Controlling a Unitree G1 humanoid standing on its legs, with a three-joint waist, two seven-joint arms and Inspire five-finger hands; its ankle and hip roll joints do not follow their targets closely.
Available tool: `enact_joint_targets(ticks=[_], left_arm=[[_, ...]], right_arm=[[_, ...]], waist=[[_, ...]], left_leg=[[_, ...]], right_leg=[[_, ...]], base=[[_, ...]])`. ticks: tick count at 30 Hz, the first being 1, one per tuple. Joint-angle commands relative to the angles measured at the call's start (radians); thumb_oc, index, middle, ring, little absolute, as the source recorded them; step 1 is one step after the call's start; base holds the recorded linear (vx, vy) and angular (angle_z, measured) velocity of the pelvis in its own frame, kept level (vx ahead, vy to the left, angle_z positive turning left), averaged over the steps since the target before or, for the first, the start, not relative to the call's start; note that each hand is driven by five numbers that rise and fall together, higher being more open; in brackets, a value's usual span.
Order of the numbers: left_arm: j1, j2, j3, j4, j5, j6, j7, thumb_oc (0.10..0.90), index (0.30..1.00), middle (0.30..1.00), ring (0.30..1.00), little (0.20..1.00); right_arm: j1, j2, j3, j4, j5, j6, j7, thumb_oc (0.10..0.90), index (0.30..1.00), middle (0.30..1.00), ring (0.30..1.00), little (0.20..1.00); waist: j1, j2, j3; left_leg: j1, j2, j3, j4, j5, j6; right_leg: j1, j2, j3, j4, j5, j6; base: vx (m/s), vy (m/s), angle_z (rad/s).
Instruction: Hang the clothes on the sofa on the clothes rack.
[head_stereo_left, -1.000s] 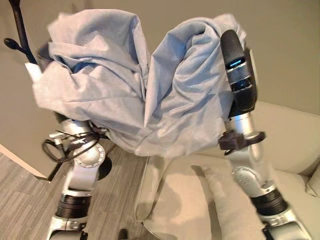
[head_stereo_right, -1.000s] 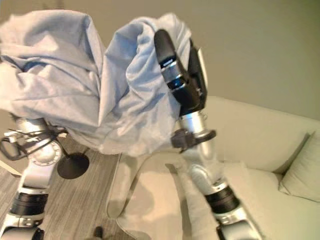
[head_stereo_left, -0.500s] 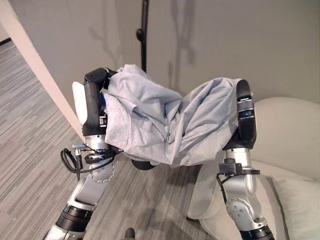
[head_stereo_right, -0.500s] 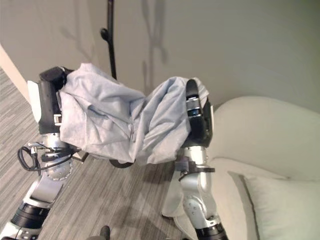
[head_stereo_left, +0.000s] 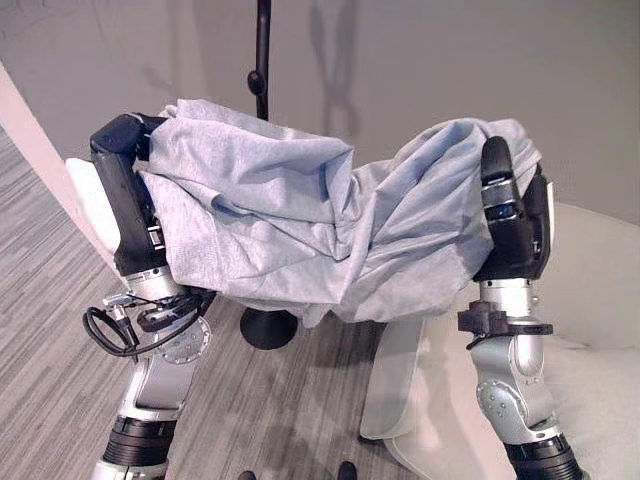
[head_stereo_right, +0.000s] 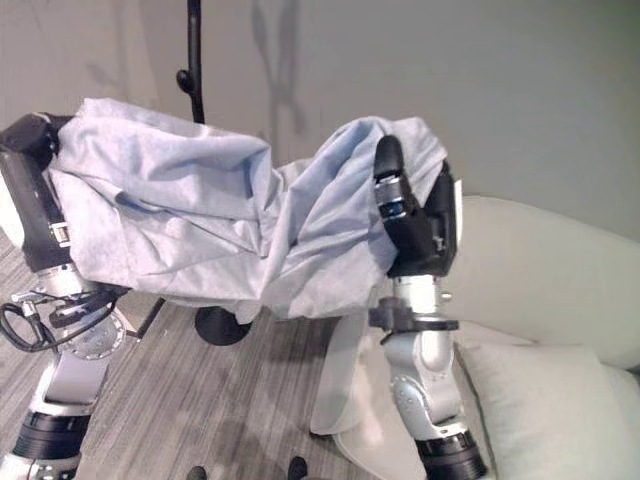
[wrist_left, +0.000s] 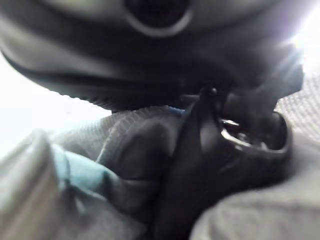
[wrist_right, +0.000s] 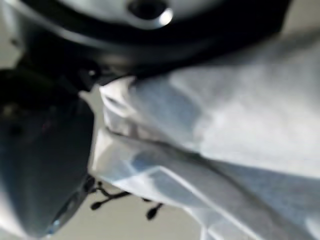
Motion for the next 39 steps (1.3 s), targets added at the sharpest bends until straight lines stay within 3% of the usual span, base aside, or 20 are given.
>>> enact_joint_targets(ticks=[1, 2, 3, 4, 6, 8, 10, 13, 15, 17, 18, 20, 22, 23, 30, 31, 33, 36, 37, 39], left_arm=[[-0.181, 0.086, 0.022, -0.009, 0.121, -0.042, 0.106, 0.4, 0.3, 0.3, 0.3, 0.3], [-0.211, 0.107, 0.036, 0.004, 0.16, -0.023, 0.13, 0.4, 0.3, 0.3, 0.3, 0.3], [-0.226, 0.115, 0.043, 0.007, 0.177, -0.016, 0.142, 0.4, 0.3, 0.3, 0.3, 0.3], [-0.23, 0.111, 0.043, 0.008, 0.179, -0.016, 0.143, 0.4, 0.3, 0.3, 0.3, 0.3], [-0.249, 0.132, 0.057, 0.017, 0.216, 0.006, 0.158, 0.4, 0.3, 0.3, 0.3, 0.3], [-0.253, 0.146, 0.096, 0.019, 0.247, 0.043, 0.183, 0.4, 0.3, 0.3, 0.3, 0.3], [-0.246, 0.16, 0.109, 0.016, 0.256, 0.052, 0.189, 0.4, 0.3, 0.3, 0.3, 0.3], [-0.241, 0.184, 0.129, 0.051, 0.244, 0.064, 0.203, 0.4, 0.3, 0.3, 0.3, 0.3], [-0.266, 0.201, 0.109, 0.085, 0.24, 0.057, 0.209, 0.4, 0.3, 0.3, 0.3, 0.3], [-0.28, 0.205, 0.101, 0.108, 0.233, 0.051, 0.214, 0.4, 0.3, 0.3, 0.3, 0.3], [-0.279, 0.214, 0.106, 0.132, 0.245, 0.057, 0.224, 0.4, 0.3, 0.3, 0.3, 0.3], [-0.299, 0.23, 0.089, 0.141, 0.282, 0.07, 0.228, 0.4, 0.3, 0.3, 0.3, 0.3], [-0.327, 0.253, 0.074, 0.165, 0.294, 0.082, 0.232, 0.4, 0.3, 0.3, 0.3, 0.3], [-0.362, 0.253, 0.056, 0.201, 0.278, 0.097, 0.239, 0.4, 0.3, 0.3, 0.3, 0.3], [-0.465, 0.241, -0.024, 0.313, 0.235, 0.104, 0.249, 0.4, 0.3, 0.3, 0.3, 0.3], [-0.478, 0.233, -0.041, 0.318, 0.246, 0.109, 0.248, 0.4, 0.3, 0.3, 0.3, 0.3], [-0.493, 0.232, -0.057, 0.319, 0.251, 0.11, 0.255, 0.4, 0.3, 0.3, 0.3, 0.3], [-0.504, 0.24, -0.059, 0.322, 0.254, 0.111, 0.265, 0.4, 0.3, 0.3, 0.3, 0.3], [-0.503, 0.241, -0.05, 0.333, 0.251, 0.117, 0.267, 0.4, 0.3, 0.3, 0.3, 0.3], [-0.509, 0.244, -0.046, 0.349, 0.247, 0.125, 0.265, 0.4, 0.3, 0.3, 0.3, 0.3]], right_arm=[[-0.117, -0.057, -0.038, -0.043, -0.049, -0.114, 0.006, 0.4, 0.3, 0.3, 0.3, 0.3], [-0.141, -0.134, -0.037, -0.013, -0.087, -0.097, 0.029, 0.4, 0.3, 0.3, 0.3, 0.3], [-0.155, -0.178, -0.036, 0.003, -0.11, -0.094, 0.035, 0.4, 0.3, 0.3, 0.3, 0.3], [-0.161, -0.181, -0.036, 0.008, -0.111, -0.096, 0.034, 0.4, 0.3, 0.3, 0.3, 0.3], [-0.16, -0.265, -0.027, 0.029, -0.173, -0.083, 0.052, 0.4, 0.3, 0.3, 0.3, 0.3], [-0.144, -0.331, -0.041, 0.024, -0.251, -0.074, 0.057, 0.4, 0.3, 0.3, 0.3, 0.3], [-0.143, -0.339, -0.043, 0.029, -0.283, -0.067, 0.045, 0.4, 0.3, 0.3, 0.3, 0.3], [-0.175, -0.342, -0.044, 0.048, -0.38, -0.055, -0.023, 0.4, 0.3, 0.3, 0.3, 0.3], [-0.213, -0.343, -0.055, 0.078, -0.451, -0.045, -0.094, 0.4, 0.3, 0.3, 0.3, 0.3], [-0.223, -0.337, -0.063, 0.082, -0.54, -0.017, -0.154, 0.4, 0.3, 0.3, 0.3, 0.3], [-0.22, -0.327, -0.085, 0.061, -0.624, 0.002, -0.186, 0.4, 0.3, 0.3, 0.3, 0.3], [-0.244, -0.333, -0.1, 0.058, -0.713, 0.025, -0.234, 0.4, 0.3, 0.3, 0.3, 0.3], [-0.277, -0.323, -0.109, 0.071, -0.784, 0.054, -0.289, 0.4, 0.3, 0.3, 0.3, 0.3], [-0.318, -0.306, -0.103, 0.097, -0.834, 0.095, -0.34, 0.4, 0.3, 0.3, 0.3, 0.3], [-0.426, -0.307, -0.091, 0.204, -0.97, 0.204, -0.477, 0.4, 0.3, 0.3, 0.3, 0.3], [-0.441, -0.302, -0.105, 0.2, -1.002, 0.224, -0.5, 0.4, 0.3, 0.3, 0.3, 0.3], [-0.461, -0.296, -0.11, 0.204, -1.025, 0.234, -0.535, 0.4, 0.3, 0.3, 0.3, 0.3], [-0.483, -0.294, -0.105, 0.208, -1.037, 0.237, -0.552, 0.4, 0.3, 0.3, 0.3, 0.3], [-0.486, -0.287, -0.105, 0.213, -1.044, 0.24, -0.554, 0.4, 0.3, 0.3, 0.3, 0.3], [-0.493, -0.296, -0.099, 0.228, -1.038, 0.24, -0.554, 0.4, 0.3, 0.3, 0.3, 0.3]], waist=[[-0.01, -0.042, -0.153], [0.002, -0.052, -0.125], [0.009, -0.056, -0.111], [0.008, -0.049, -0.108], [0.015, -0.056, -0.106], [0.02, -0.061, -0.117], [0.034, -0.057, -0.124], [0.053, -0.038, -0.13], [0.056, -0.031, -0.122], [0.05, -0.023, -0.121], [0.052, 0.001, -0.147], [0.041, 0.009, -0.177], [0.043, -0.001, -0.19], [0.037, -0.001, -0.2], [0.012, -0.006, -0.214], [-0.006, 0.001, -0.211], [-0.016, 0.012, -0.195], [-0.015, 0.032, -0.179], [-0.015, 0.04, -0.174], [-0.024, 0.046, -0.177]], left_leg=[[-0.006, -0.093, -0.014, 0.164, -0.209, 0.019], [-0.086, -0.07, -0.007, 0.36, -0.189, 0.006], [-0.136, -0.066, -0.01, 0.449, -0.167, 0.006], [-0.154, -0.06, -0.014, 0.477, -0.176, 0.005], [-0.206, -0.037, -0.006, 0.542, -0.145, 0.016], [-0.238, 0.0, -0.001, 0.444, -0.163, 0.024], [-0.241, 0.004, -0.024, 0.361, -0.142, 0.016], [-0.237, 0.017, -0.099, 0.113, -0.004, -0.038], [-0.276, 0.025, -0.12, 0.04, 0.034, -0.065], [-0.263, 0.039, -0.082, 0.003, 0.056, -0.068], [-0.241, 0.039, -0.089, -0.002, 0.076, -0.07], [-0.208, 0.018, -0.081, -0.004, 0.057, -0.063], [-0.186, -0.001, -0.058, -0.001, 0.048, -0.046], [-0.167, -0.016, -0.047, 0.002, 0.029, -0.027], [-0.113, -0.074, -0.003, -0.004, -0.029, 0.031], [-0.093, -0.094, -0.002, -0.002, -0.035, 0.047], [-0.073, -0.107, 0.009, -0.004, -0.041, 0.063], [-0.049, -0.099, 0.026, -0.008, -0.058, 0.069], [-0.024, -0.098, 0.038, -0.012, -0.072, 0.07], [-0.012, -0.097, 0.038, -0.012, -0.088, 0.067]], right_leg=[[0.018, 0.081, 0.036, -0.008, -0.012, -0.02], [0.053, 0.08, 0.045, -0.025, -0.012, -0.033], [0.059, 0.081, 0.045, -0.035, -0.006, -0.041], [0.056, 0.086, 0.042, -0.037, -0.003, -0.042], [0.081, 0.084, 0.04, -0.058, -0.014, -0.045], [0.097, 0.065, 0.043, -0.079, -0.026, -0.035], [0.103, 0.061, 0.052, -0.084, -0.032, -0.03], [0.126, 0.057, 0.074, -0.088, -0.06, -0.032], [0.157, 0.042, 0.09, -0.09, -0.081, -0.027], [0.177, 0.025, 0.098, -0.088, -0.094, -0.017], [0.19, 0.002, 0.107, -0.087, -0.096, 0.0], [0.202, -0.033, 0.113, -0.089, -0.097, 0.017], [0.192, -0.065, 0.128, -0.088, -0.087, 0.037], [0.18, -0.089, 0.137, -0.077, -0.077, 0.052], [0.145, -0.144, 0.181, -0.012, -0.035, 0.083], [0.117, -0.152, 0.198, 0.045, 0.036, 0.091], [0.084, -0.151, 0.22, 0.125, 0.108, 0.096], [0.054, -0.151, 0.2, 0.195, 0.1, 0.081], [0.022, -0.136, 0.152, 0.195, 0.073, 0.069], [0.008, -0.103, 0.129, 0.159, 0.029, 0.059]], base=[[0.18, -0.14, 0.04], [0.02, -0.116, -0.03], [-0.03, -0.086, -0.04], [-0.02, -0.038, 0.15], [0.08, -0.015, 0.11], [0.17, 0.073, -0.07], [0.19, 0.129, -0.06], [0.21, 0.176, -0.03], [0.22, 0.21, -0.21], [0.25, 0.266, -0.31], [0.3, 0.303, -0.34], [0.36, 0.379, -0.51], [0.21, 0.281, -0.4], [0.11, 0.161, -0.13], [0.13, 0.192, -0.09], [0.13, 0.237, -0.11], [0.07, 0.152, -0.11], [0.07, 0.103, -0.31], [0.07, 0.106, -0.53], [0.09, 0.036, -0.43]])
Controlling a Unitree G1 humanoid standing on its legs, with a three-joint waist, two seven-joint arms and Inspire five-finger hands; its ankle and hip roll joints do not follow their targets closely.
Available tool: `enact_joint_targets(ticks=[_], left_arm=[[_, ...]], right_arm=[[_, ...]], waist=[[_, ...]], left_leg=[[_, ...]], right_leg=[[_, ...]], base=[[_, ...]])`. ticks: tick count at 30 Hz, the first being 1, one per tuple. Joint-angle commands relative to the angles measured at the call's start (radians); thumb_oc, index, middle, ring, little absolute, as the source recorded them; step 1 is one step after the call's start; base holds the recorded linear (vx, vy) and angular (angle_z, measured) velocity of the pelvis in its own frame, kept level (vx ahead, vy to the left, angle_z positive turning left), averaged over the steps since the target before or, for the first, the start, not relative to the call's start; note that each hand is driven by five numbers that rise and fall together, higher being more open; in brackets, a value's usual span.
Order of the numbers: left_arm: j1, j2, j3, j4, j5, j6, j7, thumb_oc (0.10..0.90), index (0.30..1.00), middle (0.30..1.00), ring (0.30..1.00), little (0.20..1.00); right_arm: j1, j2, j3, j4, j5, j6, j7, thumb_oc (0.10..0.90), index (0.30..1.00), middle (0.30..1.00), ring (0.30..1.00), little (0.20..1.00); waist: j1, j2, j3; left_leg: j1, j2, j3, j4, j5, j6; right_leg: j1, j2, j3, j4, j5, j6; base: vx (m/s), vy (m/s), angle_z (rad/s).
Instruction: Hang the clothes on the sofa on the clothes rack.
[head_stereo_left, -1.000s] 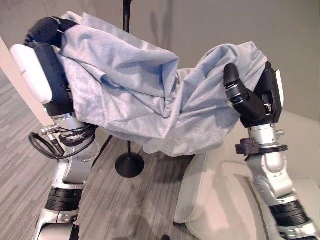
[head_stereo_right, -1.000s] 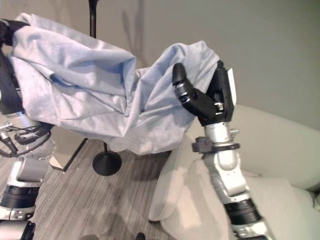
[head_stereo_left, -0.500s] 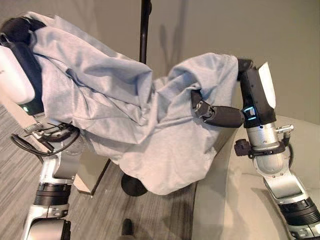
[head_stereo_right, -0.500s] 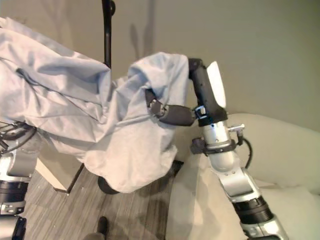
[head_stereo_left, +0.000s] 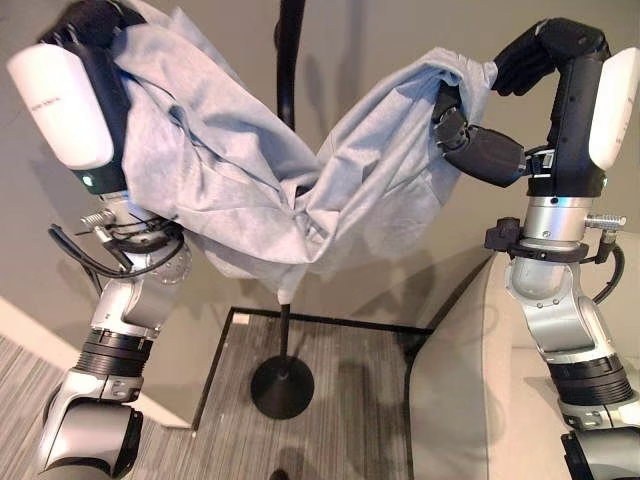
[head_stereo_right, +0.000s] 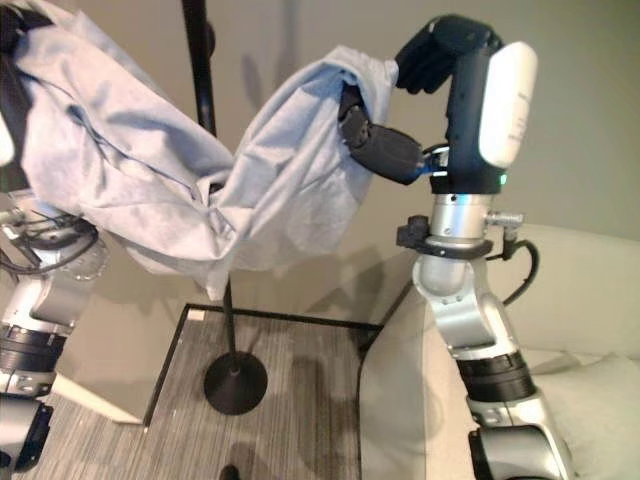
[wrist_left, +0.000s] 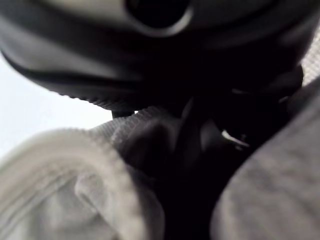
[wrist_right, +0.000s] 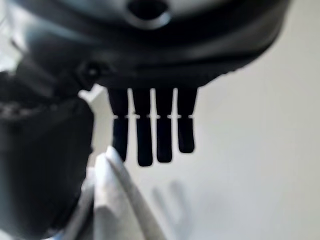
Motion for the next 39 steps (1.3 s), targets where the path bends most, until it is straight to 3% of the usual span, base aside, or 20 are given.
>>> enact_joint_targets(ticks=[1, 5, 8, 17, 22, 27, 30, 32, 33, 34, 35, 39], left_arm=[[-0.125, 0.047, 0.051, 0.0, 0.067, 0.003, 0.059, 0.4, 0.3, 0.3, 0.3, 0.3], [-0.116, 0.072, 0.085, 0.042, 0.027, 0.012, 0.048, 0.4, 0.3, 0.3, 0.3, 0.3], [-0.12, 0.134, 0.083, 0.121, -0.009, 0.013, 0.059, 0.4, 0.3, 0.3, 0.3, 0.3], [-0.033, 0.26, 0.118, 0.354, -0.139, 0.04, -0.022, 0.4, 0.3, 0.3, 0.3, 0.3], [-0.048, 0.296, 0.079, 0.476, -0.185, 0.039, -0.049, 0.4, 0.3, 0.3, 0.3, 0.3], [-0.03, 0.276, 0.066, 0.5, -0.222, 0.018, -0.066, 0.4, 0.3, 0.3, 0.3, 0.3], [0.011, 0.224, 0.067, 0.48, -0.235, -0.002, -0.08, 0.4, 0.3, 0.3, 0.3, 0.3], [0.093, 0.11, 0.088, 0.389, -0.261, -0.04, -0.093, 0.4, 0.3, 0.3, 0.3, 0.3], [0.095, 0.11, 0.088, 0.387, -0.261, -0.04, -0.094, 0.4, 0.3, 0.3, 0.3, 0.3], [0.15, -0.012, 0.091, 0.271, -0.296, -0.078, -0.109, 0.4, 0.3, 0.3, 0.3, 0.3], [0.156, -0.014, 0.091, 0.264, -0.294, -0.075, -0.111, 0.4, 0.3, 0.3, 0.3, 0.3], [0.249, -0.179, 0.084, 0.135, -0.407, -0.14, -0.155, 0.4, 0.3, 0.3, 0.3, 0.3]], right_arm=[[-0.126, -0.076, -0.042, 0.075, -0.033, -0.004, -0.114, 0.4, 0.3, 0.3, 0.3, 0.3], [-0.121, -0.103, -0.053, 0.096, -0.007, 0.003, -0.085, 0.4, 0.3, 0.3, 0.3, 0.3], [-0.15, -0.17, -0.023, 0.188, 0.034, -0.01, -0.09, 0.4, 0.3, 0.3, 0.3, 0.3], [-0.196, -0.306, 0.068, 0.364, 0.062, 0.01, -0.021, 0.4, 0.3, 0.3, 0.3, 0.3], [-0.264, -0.319, 0.125, 0.415, 0.067, 0.021, -0.021, 0.4, 0.3, 0.3, 0.3, 0.3], [-0.29, -0.302, 0.156, 0.428, 0.079, 0.024, -0.011, 0.4, 0.3, 0.3, 0.3, 0.3], [-0.259, -0.271, 0.151, 0.418, 0.084, 0.022, 0.0, 0.4, 0.3, 0.3, 0.3, 0.3], [-0.154, -0.203, 0.108, 0.39, 0.086, 0.018, 0.006, 0.4, 0.3, 0.3, 0.3, 0.3], [-0.152, -0.203, 0.107, 0.389, 0.086, 0.018, 0.006, 0.4, 0.3, 0.3, 0.3, 0.3], [-0.06, -0.134, 0.067, 0.369, 0.087, 0.018, 0.011, 0.4, 0.3, 0.3, 0.3, 0.3], [-0.053, -0.134, 0.064, 0.365, 0.085, 0.019, 0.012, 0.4, 0.3, 0.3, 0.3, 0.3], [0.058, -0.024, 0.027, 0.335, 0.089, 0.007, 0.013, 0.4, 0.3, 0.3, 0.3, 0.3]], waist=[[-0.001, 0.027, -0.13], [-0.003, 0.02, -0.129], [0.012, 0.011, -0.149], [0.038, -0.002, -0.175], [0.041, 0.001, -0.175], [0.044, -0.001, -0.171], [0.045, -0.004, -0.164], [0.047, -0.007, -0.159], [0.047, -0.008, -0.16], [0.047, -0.008, -0.152], [0.048, -0.008, -0.154], [0.047, -0.008, -0.145]], left_leg=[[0.015, 0.051, -0.027, 0.002, -0.13, -0.101], [0.028, 0.055, -0.03, 0.004, -0.129, -0.109], [0.038, 0.067, -0.029, 0.002, -0.129, -0.126], [0.037, 0.091, -0.06, 0.002, -0.129, -0.152], [0.034, 0.097, -0.064, 0.002, -0.125, -0.16], [0.028, 0.1, -0.068, 0.002, -0.125, -0.163], [0.024, 0.101, -0.07, 0.002, -0.125, -0.163], [0.018, 0.101, -0.075, 0.002, -0.125, -0.159], [0.018, 0.101, -0.075, 0.002, -0.125, -0.159], [0.014, 0.099, -0.079, 0.002, -0.128, -0.153], [0.014, 0.099, -0.08, 0.002, -0.128, -0.153], [0.014, 0.095, -0.082, 0.002, -0.131, -0.144]], right_leg=[[-0.041, 0.112, -0.072, -0.021, 0.011, -0.083], [0.003, 0.121, -0.092, -0.107, 0.005, -0.086], [0.038, 0.128, -0.099, -0.163, 0.023, -0.086], [0.088, 0.147, -0.122, -0.224, 0.021, -0.095], [0.093, 0.15, -0.126, -0.233, 0.019, -0.096], [0.095, 0.149, -0.128, -0.238, 0.019, -0.097], [0.093, 0.148, -0.129, -0.241, 0.019, -0.097], [0.091, 0.146, -0.127, -0.243, 0.019, -0.099], [0.091, 0.146, -0.127, -0.243, 0.019, -0.099], [0.09, 0.145, -0.126, -0.244, 0.017, -0.102], [0.09, 0.145, -0.126, -0.244, 0.017, -0.102], [0.092, 0.143, -0.124, -0.244, 0.016, -0.106]], base=[[0.09, -0.043, -0.24], [0.08, -0.043, 0.02], [0.1, -0.074, 0.08], [0.07, -0.065, 0.08], [0.03, -0.019, 0.09], [0.02, 0.005, 0.1], [0.0, 0.0, 0.0], [0.0, 0.0, 0.0], [0.0, 0.0, 0.0], [0.0, 0.0, 0.0], [0.0, 0.0, 0.0], [0.0, 0.003, 0.02]])
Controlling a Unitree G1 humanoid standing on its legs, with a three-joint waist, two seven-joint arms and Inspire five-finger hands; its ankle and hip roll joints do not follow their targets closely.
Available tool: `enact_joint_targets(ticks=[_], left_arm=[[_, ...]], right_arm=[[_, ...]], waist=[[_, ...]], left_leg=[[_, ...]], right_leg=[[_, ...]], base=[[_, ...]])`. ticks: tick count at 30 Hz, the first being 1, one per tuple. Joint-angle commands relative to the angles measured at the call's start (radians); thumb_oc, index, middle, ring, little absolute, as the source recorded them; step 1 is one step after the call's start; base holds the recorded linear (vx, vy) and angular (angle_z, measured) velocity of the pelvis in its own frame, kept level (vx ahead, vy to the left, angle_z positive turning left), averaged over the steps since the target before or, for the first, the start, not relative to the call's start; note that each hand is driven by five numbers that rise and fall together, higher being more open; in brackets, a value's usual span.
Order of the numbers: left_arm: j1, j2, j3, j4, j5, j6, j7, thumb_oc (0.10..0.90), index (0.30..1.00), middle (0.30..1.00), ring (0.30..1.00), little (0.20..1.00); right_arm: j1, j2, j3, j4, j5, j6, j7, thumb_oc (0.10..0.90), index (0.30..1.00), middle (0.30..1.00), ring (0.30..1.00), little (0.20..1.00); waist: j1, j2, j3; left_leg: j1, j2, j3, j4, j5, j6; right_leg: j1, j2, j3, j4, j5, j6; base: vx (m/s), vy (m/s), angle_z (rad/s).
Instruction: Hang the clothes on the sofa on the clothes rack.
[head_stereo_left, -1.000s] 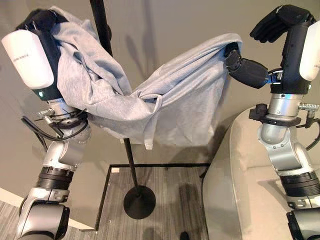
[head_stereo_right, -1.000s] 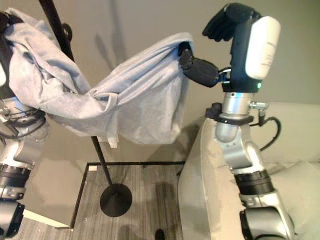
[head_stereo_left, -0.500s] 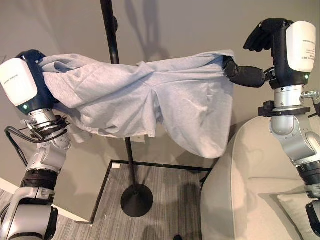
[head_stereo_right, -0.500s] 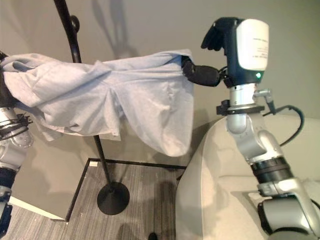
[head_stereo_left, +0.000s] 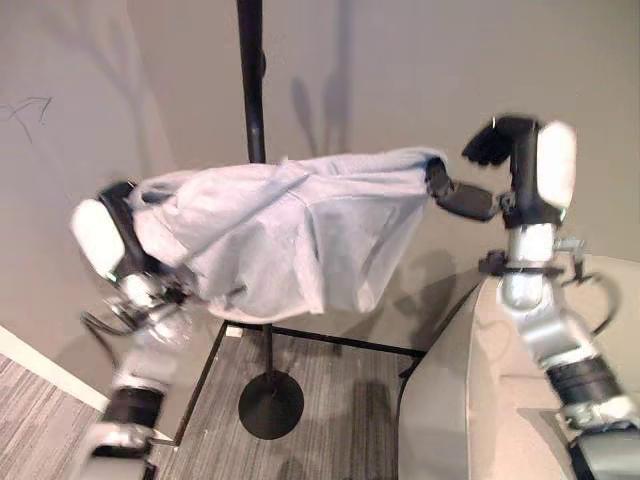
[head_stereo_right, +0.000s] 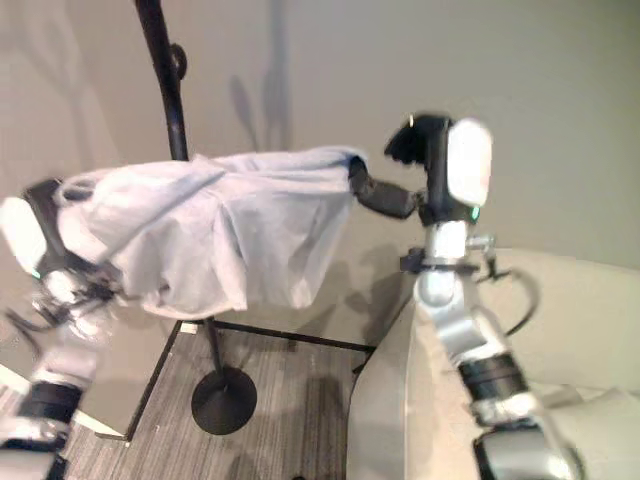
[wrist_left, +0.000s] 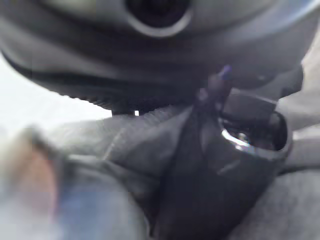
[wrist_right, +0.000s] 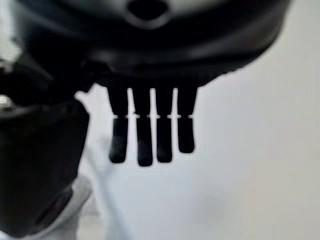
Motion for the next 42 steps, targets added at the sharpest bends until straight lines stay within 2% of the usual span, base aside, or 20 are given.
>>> enact_joint_targets(ticks=[1, 3, 4, 5, 6, 7, 8, 9, 11, 13, 15, 19, 22, 23, 24, 26, 32, 38, 41, 42], left_arm=[[-0.049, 0.031, 0.008, -0.048, -0.102, -0.136, 0.001, 0.4, 0.3, 0.3, 0.3, 0.3], [-0.012, -0.062, -0.017, -0.083, -0.273, -0.193, -0.034, 0.4, 0.3, 0.3, 0.3, 0.3], [0.04, -0.161, -0.075, -0.14, -0.519, -0.261, -0.144, 0.4, 0.3, 0.3, 0.3, 0.3], [0.062, -0.181, -0.092, -0.148, -0.598, -0.272, -0.184, 0.413, 0.319, 0.319, 0.319, 0.319], [0.072, -0.201, -0.106, -0.15, -0.686, -0.286, -0.218, 0.568, 0.552, 0.552, 0.552, 0.552], [0.097, -0.226, -0.137, -0.171, -0.813, -0.293, -0.286, 0.8, 0.9, 0.9, 0.9, 0.9], [0.102, -0.23, -0.138, -0.172, -0.843, -0.288, -0.299, 0.8, 0.9, 0.9, 0.9, 0.9], [0.107, -0.236, -0.151, -0.179, -0.888, -0.28, -0.327, 0.8, 0.9, 0.9, 0.9, 0.9], [0.133, -0.243, -0.196, -0.206, -1.028, -0.243, -0.418, 0.8, 0.9, 0.9, 0.9, 0.9], [0.147, -0.223, -0.242, -0.243, -1.092, -0.194, -0.487, 0.8, 0.9, 0.9, 0.9, 0.9], [0.155, -0.208, -0.249, -0.258, -1.107, -0.173, -0.509, 0.8, 0.9, 0.9, 0.9, 0.9], [0.192, -0.149, -0.229, -0.308, -1.07, -0.137, -0.55, 0.8, 0.9, 0.9, 0.9, 0.9], [0.249, -0.052, -0.185, -0.368, -0.934, -0.088, -0.604, 0.8, 0.9, 0.9, 0.9, 0.9], [0.296, 0.041, -0.156, -0.406, -0.861, -0.058, -0.675, 0.8, 0.9, 0.9, 0.9, 0.9], [0.297, 0.042, -0.156, -0.407, -0.861, -0.057, -0.675, 0.8, 0.9, 0.9, 0.9, 0.9], [0.358, 0.158, -0.109, -0.459, -0.798, -0.036, -0.765, 0.8, 0.9, 0.9, 0.9, 0.9], [0.554, 0.332, 0.079, -0.526, -0.712, -0.103, -0.916, 0.8, 0.9, 0.9, 0.9, 0.9], [0.636, 0.323, 0.183, -0.471, -0.893, -0.203, -1.058, 0.8, 0.9, 0.9, 0.9, 0.9], [0.626, 0.202, 0.24, -0.355, -1.034, -0.21, -1.151, 0.8, 0.9, 0.9, 0.9, 0.9], [0.608, 0.112, 0.29, -0.262, -1.091, -0.215, -1.167, 0.8, 0.9, 0.9, 0.9, 0.9]], right_arm=[[-0.049, -0.023, -0.056, 0.025, 0.036, -0.018, -0.05, 0.4, 0.3, 0.3, 0.3, 0.3], [-0.006, 0.073, -0.038, 0.017, 0.081, -0.043, -0.038, 0.4, 0.3, 0.3, 0.3, 0.3], [0.059, 0.21, 0.054, 0.001, 0.161, -0.08, 0.037, 0.4, 0.3, 0.3, 0.3, 0.3], [0.083, 0.251, 0.107, -0.003, 0.223, -0.097, 0.097, 0.4, 0.3, 0.3, 0.3, 0.3], [0.109, 0.292, 0.146, -0.008, 0.338, -0.12, 0.166, 0.4, 0.3, 0.3, 0.3, 0.3], [0.145, 0.357, 0.216, -0.015, 0.606, -0.154, 0.306, 0.469, 0.404, 0.404, 0.404, 0.404], [0.154, 0.372, 0.224, -0.022, 0.69, -0.163, 0.339, 0.569, 0.554, 0.554, 0.554, 0.554], [0.163, 0.402, 0.255, -0.022, 0.862, -0.17, 0.403, 0.8, 0.9, 0.9, 0.9, 0.9], [0.196, 0.43, 0.299, -0.065, 1.075, -0.14, 0.459, 0.8, 0.9, 0.9, 0.9, 0.9], [0.195, 0.423, 0.311, -0.103, 1.175, -0.107, 0.481, 0.8, 0.9, 0.9, 0.9, 0.9], [0.194, 0.4, 0.292, -0.131, 1.166, -0.102, 0.479, 0.8, 0.9, 0.9, 0.9, 0.9], [0.212, 0.273, 0.229, -0.209, 0.995, -0.079, 0.506, 0.8, 0.9, 0.9, 0.9, 0.9], [0.23, 0.124, 0.158, -0.267, 0.833, -0.075, 0.558, 0.8, 0.9, 0.9, 0.9, 0.9], [0.246, 0.059, 0.116, -0.292, 0.796, -0.078, 0.601, 0.8, 0.9, 0.9, 0.9, 0.9], [0.247, 0.059, 0.115, -0.292, 0.796, -0.078, 0.601, 0.8, 0.9, 0.9, 0.9, 0.9], [0.263, -0.003, 0.079, -0.312, 0.766, -0.081, 0.657, 0.8, 0.9, 0.9, 0.9, 0.9], [0.37, -0.084, -0.04, -0.357, 0.762, -0.101, 0.783, 0.8, 0.9, 0.9, 0.9, 0.9], [0.486, -0.058, -0.124, -0.351, 0.854, -0.135, 0.829, 0.8, 0.9, 0.9, 0.9, 0.9], [0.551, 0.005, -0.145, -0.312, 0.916, -0.132, 0.858, 0.8, 0.9, 0.9, 0.9, 0.9], [0.585, 0.054, -0.163, -0.268, 0.943, -0.127, 0.867, 0.8, 0.9, 0.9, 0.9, 0.9]], waist=[[-0.002, 0.0, -0.1], [-0.005, 0.005, -0.092], [-0.015, 0.011, -0.08], [-0.017, 0.013, -0.077], [-0.018, 0.014, -0.074], [-0.019, 0.016, -0.071], [-0.018, 0.016, -0.071], [-0.016, 0.016, -0.07], [-0.013, 0.018, -0.069], [-0.009, 0.02, -0.067], [-0.009, 0.022, -0.067], [-0.011, 0.027, -0.069], [-0.011, 0.029, -0.067], [-0.011, 0.033, -0.067], [-0.011, 0.032, -0.067], [-0.009, 0.038, -0.068], [-0.001, 0.045, -0.069], [0.005, 0.043, -0.07], [0.007, 0.039, -0.07], [0.01, 0.037, -0.072]], left_leg=[[0.011, -0.017, 0.006, 0.004, -0.101, 0.016], [0.012, -0.016, 0.008, 0.004, -0.099, 0.019], [0.013, -0.015, 0.015, 0.004, -0.095, 0.021], [0.013, -0.015, 0.017, 0.004, -0.092, 0.021], [0.013, -0.014, 0.019, 0.004, -0.09, 0.02], [0.012, -0.013, 0.022, 0.004, -0.085, 0.017], [0.012, -0.012, 0.022, 0.004, -0.084, 0.017], [0.012, -0.012, 0.022, 0.004, -0.082, 0.014], [0.008, -0.012, 0.02, 0.004, -0.079, 0.012], [0.006, -0.014, 0.018, 0.004, -0.076, 0.011], [0.004, -0.014, 0.017, 0.004, -0.075, 0.01], [0.004, -0.014, 0.017, 0.004, -0.073, 0.01], [0.002, -0.012, 0.018, 0.004, -0.071, 0.011], [0.0, -0.011, 0.019, 0.004, -0.07, 0.011], [0.001, -0.011, 0.019, 0.004, -0.07, 0.011], [0.0, -0.01, 0.02, 0.004, -0.07, 0.011], [-0.003, -0.009, 0.018, 0.004, -0.066, 0.008], [-0.007, -0.009, 0.014, 0.004, -0.064, 0.002], [-0.01, -0.009, 0.01, 0.004, -0.061, -0.002], [-0.01, -0.008, 0.009, 0.004, -0.061, -0.003]], right_leg=[[0.099, -0.053, 0.024, 0.008, -0.104, 0.077], [0.097, -0.054, 0.028, 0.008, -0.101, 0.075], [0.092, -0.054, 0.039, 0.008, -0.094, 0.069], [0.09, -0.054, 0.042, 0.008, -0.092, 0.068], [0.088, -0.053, 0.043, 0.008, -0.089, 0.067], [0.086, -0.053, 0.046, 0.008, -0.088, 0.066], [0.085, -0.053, 0.047, 0.008, -0.088, 0.066], [0.084, -0.053, 0.048, 0.008, -0.086, 0.065], [0.082, -0.052, 0.045, 0.008, -0.084, 0.064], [0.083, -0.053, 0.041, 0.008, -0.081, 0.065], [0.082, -0.054, 0.04, 0.008, -0.08, 0.066], [0.081, -0.053, 0.037, 0.009, -0.078, 0.067], [0.08, -0.053, 0.034, 0.009, -0.076, 0.07], [0.077, -0.052, 0.034, 0.009, -0.075, 0.072], [0.078, -0.052, 0.034, 0.009, -0.075, 0.072], [0.077, -0.054, 0.03, 0.009, -0.074, 0.075], [0.076, -0.058, 0.02, 0.009, -0.076, 0.081], [0.077, -0.059, 0.011, 0.008, -0.08, 0.085], [0.077, -0.06, 0.009, 0.008, -0.083, 0.084], [0.077, -0.06, 0.008, 0.008, -0.086, 0.083]], base=[[0.0, 0.0, 0.0], [-0.04, 0.008, -0.01], [-0.09, 0.014, -0.02], [-0.1, 0.01, -0.09], [-0.08, 0.007, -0.03], [-0.05, 0.008, -0.02], [-0.04, 0.011, 0.06], [-0.03, 0.008, -0.01], [-0.05, 0.006, 0.0], [-0.05, 0.007, 0.01], [-0.04, 0.003, 0.01], [-0.01, 0.0, 0.02], [0.0, 0.0, 0.0], [0.0, 0.0, 0.0], [0.0, 0.0, 0.0], [0.0, 0.0, 0.0], [0.0, -0.002, 0.01], [-0.01, -0.006, 0.01], [0.0, 0.0, 0.0], [0.0, 0.0, 0.0]])
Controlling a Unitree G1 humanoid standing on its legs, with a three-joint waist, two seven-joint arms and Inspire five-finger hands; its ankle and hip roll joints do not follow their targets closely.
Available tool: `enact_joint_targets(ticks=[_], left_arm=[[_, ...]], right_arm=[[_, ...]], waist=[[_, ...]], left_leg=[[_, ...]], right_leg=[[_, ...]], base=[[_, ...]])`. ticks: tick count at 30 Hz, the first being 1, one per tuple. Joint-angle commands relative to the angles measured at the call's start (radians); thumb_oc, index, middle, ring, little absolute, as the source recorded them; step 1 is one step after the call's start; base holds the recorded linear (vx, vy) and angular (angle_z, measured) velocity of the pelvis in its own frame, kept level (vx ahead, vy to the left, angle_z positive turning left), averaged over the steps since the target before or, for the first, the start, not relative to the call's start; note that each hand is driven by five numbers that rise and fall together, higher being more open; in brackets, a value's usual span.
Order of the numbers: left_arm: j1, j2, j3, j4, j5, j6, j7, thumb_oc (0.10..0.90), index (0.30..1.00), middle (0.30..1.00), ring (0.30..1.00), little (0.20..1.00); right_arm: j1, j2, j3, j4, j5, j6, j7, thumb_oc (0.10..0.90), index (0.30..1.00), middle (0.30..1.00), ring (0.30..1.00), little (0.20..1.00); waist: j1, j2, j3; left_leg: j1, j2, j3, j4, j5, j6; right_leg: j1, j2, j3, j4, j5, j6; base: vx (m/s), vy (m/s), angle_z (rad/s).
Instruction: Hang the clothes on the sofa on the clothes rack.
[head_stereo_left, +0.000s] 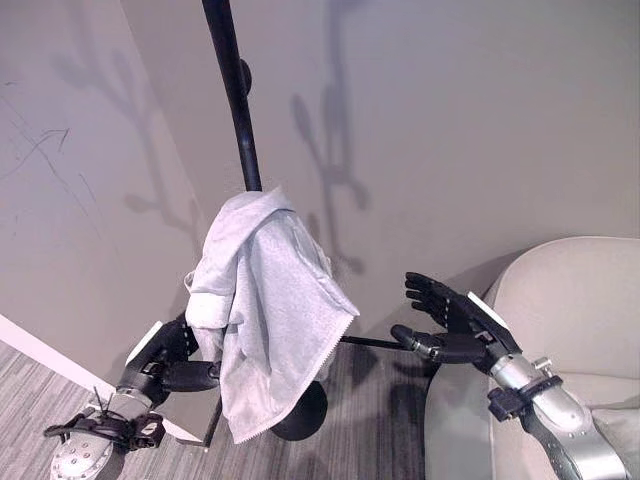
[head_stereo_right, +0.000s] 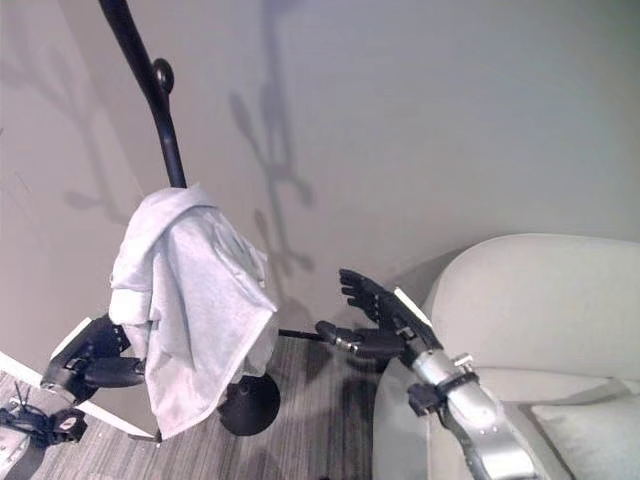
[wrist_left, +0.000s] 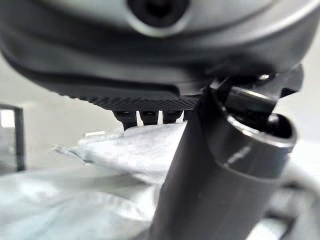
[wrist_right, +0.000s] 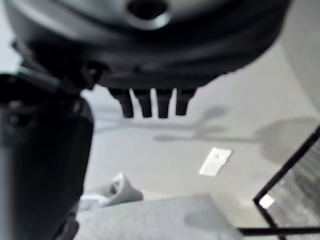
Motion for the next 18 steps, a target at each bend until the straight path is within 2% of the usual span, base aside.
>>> enact_joint_targets(ticks=[1, 2, 5, 6, 7, 11, 14, 15, 16, 17, 18], left_arm=[[-0.104, -0.048, 0.113, 0.077, -0.183, -0.128, -0.082, 0.8, 0.9, 0.9, 0.9, 0.9], [-0.128, -0.124, 0.132, 0.136, -0.25, -0.114, -0.086, 0.8, 0.9, 0.9, 0.9, 0.9], [-0.196, -0.265, 0.152, 0.324, -0.373, -0.099, -0.056, 0.8, 0.9, 0.9, 0.9, 0.9], [-0.196, -0.265, 0.152, 0.324, -0.373, -0.099, -0.056, 0.8, 0.9, 0.9, 0.9, 0.9], [-0.229, -0.322, 0.151, 0.471, -0.433, -0.093, -0.021, 0.8, 0.9, 0.9, 0.9, 0.9], [-0.262, -0.381, 0.151, 0.76, -0.488, -0.069, 0.044, 0.8, 0.9, 0.9, 0.9, 0.9], [-0.285, -0.386, 0.149, 0.993, -0.474, -0.031, 0.07, 0.8, 0.9, 0.9, 0.9, 0.9], [-0.291, -0.383, 0.15, 0.998, -0.475, -0.031, 0.067, 0.8, 0.9, 0.9, 0.9, 0.9], [-0.313, -0.387, 0.124, 1.148, -0.418, -0.013, 0.097, 0.8, 0.9, 0.9, 0.9, 0.9], [-0.32, -0.386, 0.124, 1.153, -0.419, -0.013, 0.095, 0.8, 0.9, 0.9, 0.9, 0.9], [-0.349, -0.398, 0.09, 1.271, -0.352, -0.003, 0.123, 0.8, 0.9, 0.9, 0.9, 0.9]], right_arm=[[-0.052, 0.058, -0.058, 0.02, 0.115, -0.115, 0.041, 0.8, 0.9, 0.9, 0.9, 0.9], [-0.032, 0.1, -0.064, 0.065, 0.126, -0.109, 0.033, 0.8, 0.9, 0.9, 0.9, 0.9], [-0.007, 0.191, -0.072, 0.168, 0.176, -0.082, 0.031, 0.8, 0.9, 0.9, 0.9, 0.9], [-0.007, 0.191, -0.072, 0.168, 0.176, -0.082, 0.031, 0.8, 0.9, 0.9, 0.9, 0.9], [-0.003, 0.267, -0.079, 0.259, 0.25, -0.068, 0.028, 0.8, 0.9, 0.9, 0.9, 0.9], [-0.037, 0.41, -0.073, 0.555, 0.43, -0.046, -0.009, 0.8, 0.9, 0.9, 0.9, 0.9], [-0.088, 0.474, -0.099, 0.83, 0.518, -0.019, -0.067, 0.8, 0.9, 0.9, 0.9, 0.9], [-0.094, 0.474, -0.101, 0.836, 0.52, -0.02, -0.063, 0.8, 0.9, 0.9, 0.9, 0.9], [-0.149, 0.498, -0.141, 1.057, 0.561, -0.004, -0.131, 0.8, 0.9, 0.9, 0.9, 0.9], [-0.158, 0.496, -0.145, 1.066, 0.562, -0.005, -0.126, 0.8, 0.9, 0.9, 0.9, 0.9], [-0.216, 0.51, -0.208, 1.34, 0.571, 0.016, -0.198, 0.8, 0.9, 0.9, 0.9, 0.9]], waist=[[0.0, -0.06, -0.078], [0.001, -0.06, -0.074], [0.0, -0.062, -0.07], [0.0, -0.062, -0.07], [-0.002, -0.064, -0.07], [-0.004, -0.064, -0.064], [-0.006, -0.064, -0.064], [-0.005, -0.064, -0.061], [-0.009, -0.058, -0.063], [-0.008, -0.058, -0.06], [-0.015, -0.049, -0.061]], left_leg=[[-0.019, 0.001, 0.006, 0.009, -0.051, -0.02], [-0.015, 0.003, 0.004, 0.009, -0.053, -0.021], [-0.015, 0.003, 0.0, 0.009, -0.054, -0.022], [-0.015, 0.003, 0.0, 0.009, -0.054, -0.022], [-0.02, 0.002, -0.002, 0.009, -0.053, -0.021], [-0.017, 0.001, -0.005, 0.009, -0.057, -0.021], [-0.014, 0.0, -0.008, 0.009, -0.059, -0.021], [-0.013, 0.0, -0.008, 0.009, -0.06, -0.021], [-0.01, -0.001, -0.009, 0.009, -0.062, -0.02], [-0.011, -0.001, -0.009, 0.009, -0.062, -0.02], [-0.009, -0.002, -0.011, 0.009, -0.064, -0.019]], right_leg=[[0.059, -0.047, 0.008, 0.008, -0.072, 0.062], [0.065, -0.046, 0.006, 0.008, -0.077, 0.06], [0.065, -0.044, 0.004, 0.009, -0.082, 0.056], [0.065, -0.044, 0.004, 0.009, -0.082, 0.056], [0.062, -0.044, 0.002, 0.009, -0.083, 0.054], [0.066, -0.043, -0.001, 0.009, -0.086, 0.05], [0.069, -0.042, -0.001, 0.009, -0.087, 0.048], [0.07, -0.042, -0.001, 0.009, -0.088, 0.048], [0.073, -0.041, -0.001, 0.009, -0.089, 0.046], [0.072, -0.041, -0.001, 0.009, -0.089, 0.046], [0.072, -0.04, -0.004, 0.01, -0.091, 0.043]], base=[[0.02, -0.005, 0.05], [0.0, -0.006, 0.08], [0.0, -0.011, 0.11], [0.01, -0.017, 0.09], [0.01, -0.014, 0.05], [0.0, 0.0, 0.0], [0.02, -0.003, 0.03], [0.04, -0.005, 0.04], [0.0, 0.0, 0.0], [0.05, 0.001, 0.02], [0.0, 0.0, 0.0]])
